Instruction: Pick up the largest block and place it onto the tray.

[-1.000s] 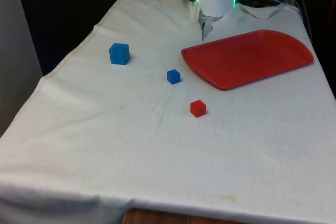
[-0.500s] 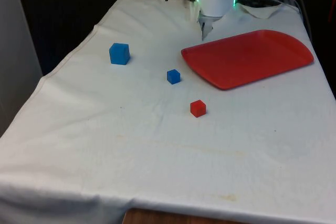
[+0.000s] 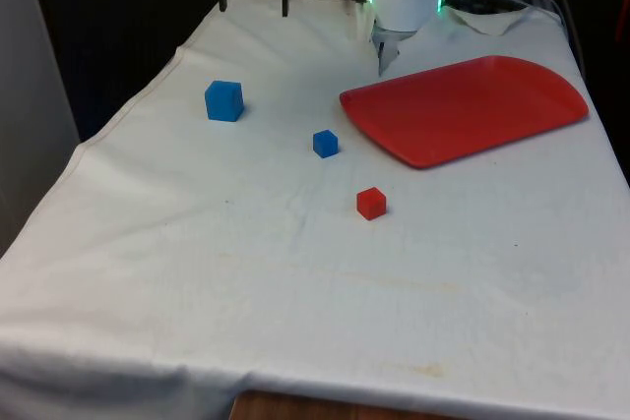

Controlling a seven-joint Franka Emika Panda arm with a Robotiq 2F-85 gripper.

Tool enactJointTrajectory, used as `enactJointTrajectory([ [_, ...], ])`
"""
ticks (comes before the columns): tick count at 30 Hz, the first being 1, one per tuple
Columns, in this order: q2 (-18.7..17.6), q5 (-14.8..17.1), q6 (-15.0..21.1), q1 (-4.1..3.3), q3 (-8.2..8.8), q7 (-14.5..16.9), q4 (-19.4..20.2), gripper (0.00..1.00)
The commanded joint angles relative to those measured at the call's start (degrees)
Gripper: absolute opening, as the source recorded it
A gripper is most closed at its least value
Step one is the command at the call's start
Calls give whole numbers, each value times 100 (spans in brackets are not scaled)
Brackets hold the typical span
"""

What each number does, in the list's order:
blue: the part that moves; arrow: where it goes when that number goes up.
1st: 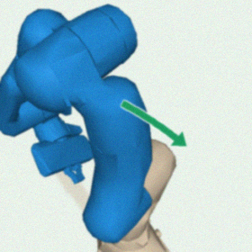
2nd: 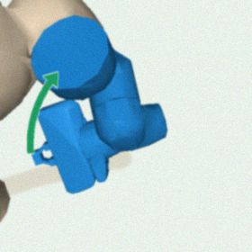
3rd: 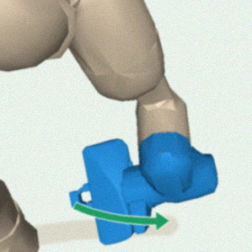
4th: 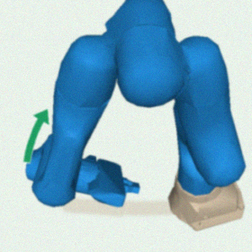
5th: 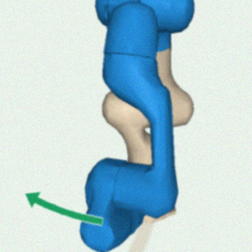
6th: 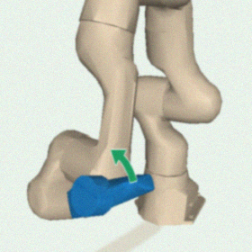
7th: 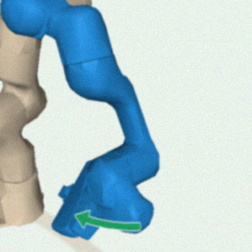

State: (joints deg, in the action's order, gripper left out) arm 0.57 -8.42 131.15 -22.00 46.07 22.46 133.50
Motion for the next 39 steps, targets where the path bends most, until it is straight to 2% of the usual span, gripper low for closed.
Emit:
enactJointTrajectory([
  [1, -17, 52, 126, 17, 29, 74, 40, 100],
  [7, -235, 201, 544, 23, 172, 178, 160, 100],
  [8, -206, 120, 441, 0, 160, 109, 132, 100],
  [11, -401, 344, 745, 29, 252, 281, 178, 100],
  [15, -596, 539, 922, 52, 321, 435, 183, 100],
  [16, -590, 470, 854, 17, 327, 367, 155, 100],
  [17, -647, 590, 968, 52, 338, 481, 183, 100],
  [22, -940, 1003, 1197, 86, 418, 796, 223, 100],
  [23, -974, 928, 1123, 46, 447, 722, 166, 100],
  [24, -991, 1094, 1226, 92, 424, 865, 223, 100],
  [26, -1146, 1387, 1289, 120, 447, 1100, 229, 100],
  [32, -1427, 2000, 1369, 166, 481, 1627, 206, 100],
  [33, -1495, 1960, 1329, 103, 544, 1570, 178, 100],
  [34, -1467, 2103, 1369, 172, 493, 1719, 195, 100],
  [35, -1536, 2320, 1364, 189, 504, 1902, 178, 100],
  [39, -1662, 2750, 1301, 229, 527, 2292, 138, 100],
])
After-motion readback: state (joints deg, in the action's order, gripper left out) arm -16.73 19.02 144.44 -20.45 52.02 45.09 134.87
